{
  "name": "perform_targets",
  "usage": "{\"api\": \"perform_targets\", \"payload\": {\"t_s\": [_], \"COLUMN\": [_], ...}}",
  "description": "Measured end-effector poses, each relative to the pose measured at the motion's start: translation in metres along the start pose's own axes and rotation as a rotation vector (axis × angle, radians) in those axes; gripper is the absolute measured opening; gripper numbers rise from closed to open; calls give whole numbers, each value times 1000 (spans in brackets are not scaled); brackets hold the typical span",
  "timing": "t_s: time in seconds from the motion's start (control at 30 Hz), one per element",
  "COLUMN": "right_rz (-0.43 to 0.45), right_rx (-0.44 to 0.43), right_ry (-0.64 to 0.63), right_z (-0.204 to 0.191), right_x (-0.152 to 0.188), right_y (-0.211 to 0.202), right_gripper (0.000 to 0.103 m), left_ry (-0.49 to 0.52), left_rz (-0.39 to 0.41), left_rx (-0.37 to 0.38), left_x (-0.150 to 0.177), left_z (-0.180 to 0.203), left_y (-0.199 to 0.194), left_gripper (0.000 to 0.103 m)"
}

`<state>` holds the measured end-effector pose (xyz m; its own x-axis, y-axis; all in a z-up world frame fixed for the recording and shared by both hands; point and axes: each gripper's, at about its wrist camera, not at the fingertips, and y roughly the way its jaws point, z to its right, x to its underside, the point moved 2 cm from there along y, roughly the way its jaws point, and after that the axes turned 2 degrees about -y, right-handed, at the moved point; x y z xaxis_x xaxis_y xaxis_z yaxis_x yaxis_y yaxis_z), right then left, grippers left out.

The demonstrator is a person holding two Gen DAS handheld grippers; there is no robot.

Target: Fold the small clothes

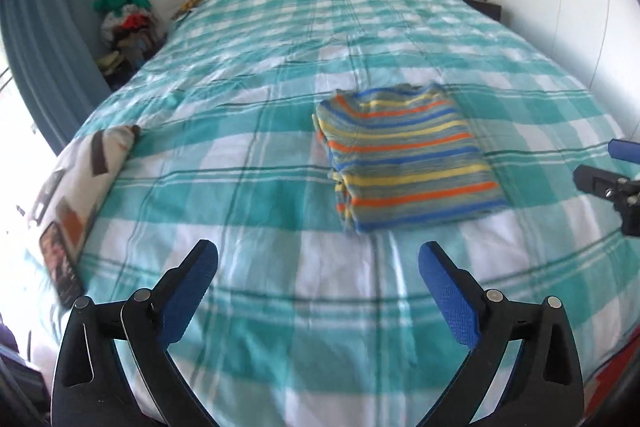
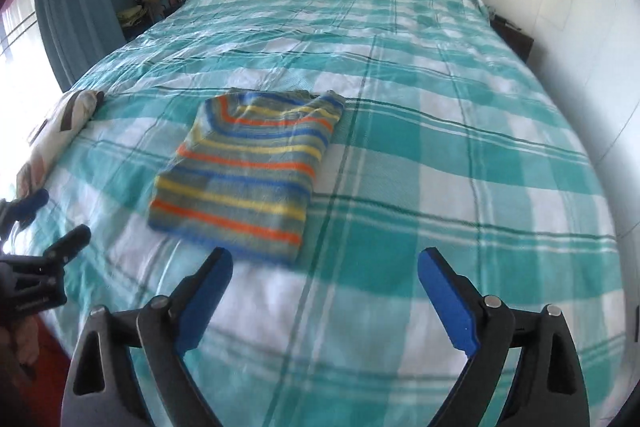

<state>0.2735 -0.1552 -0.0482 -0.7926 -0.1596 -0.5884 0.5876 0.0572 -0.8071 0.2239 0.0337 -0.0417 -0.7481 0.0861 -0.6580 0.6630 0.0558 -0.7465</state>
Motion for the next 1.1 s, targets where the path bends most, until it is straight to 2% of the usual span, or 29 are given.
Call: {"api": "perform_targets", "payload": {"t_s": [0.17,0.27,0.4,0.53,0.7,0.9,1.1], "right_rz": [27,30,36,50,67,59,112], "right_rx": [39,68,62,69,90,99,89], "right_ry": [-39,-74,-66,-55,-17,-1,28], "right_z": [-14,-21,-19,-12,-3,1,7], "right_x": [28,41,63,80,95,110,110], "right_y": [-64,-93,-138,-173,-203,-222,-239], "right_gripper": [95,95,95,95,95,95,95], "left_ry": [-4,22,-27,-11,-18,-10,-40], "left_rz": [12,-49,-40,-47,-46,-42,-48], "left_rx": [-54,-49,-63,-39,8,9,49], "left_x": [16,23,43,57,56,62,59], "left_z": [3,6,3,8,15,18,17], "left_y": [-50,-73,-113,-136,-158,-177,-181], "left_gripper": [102,102,102,102,102,102,102]}}
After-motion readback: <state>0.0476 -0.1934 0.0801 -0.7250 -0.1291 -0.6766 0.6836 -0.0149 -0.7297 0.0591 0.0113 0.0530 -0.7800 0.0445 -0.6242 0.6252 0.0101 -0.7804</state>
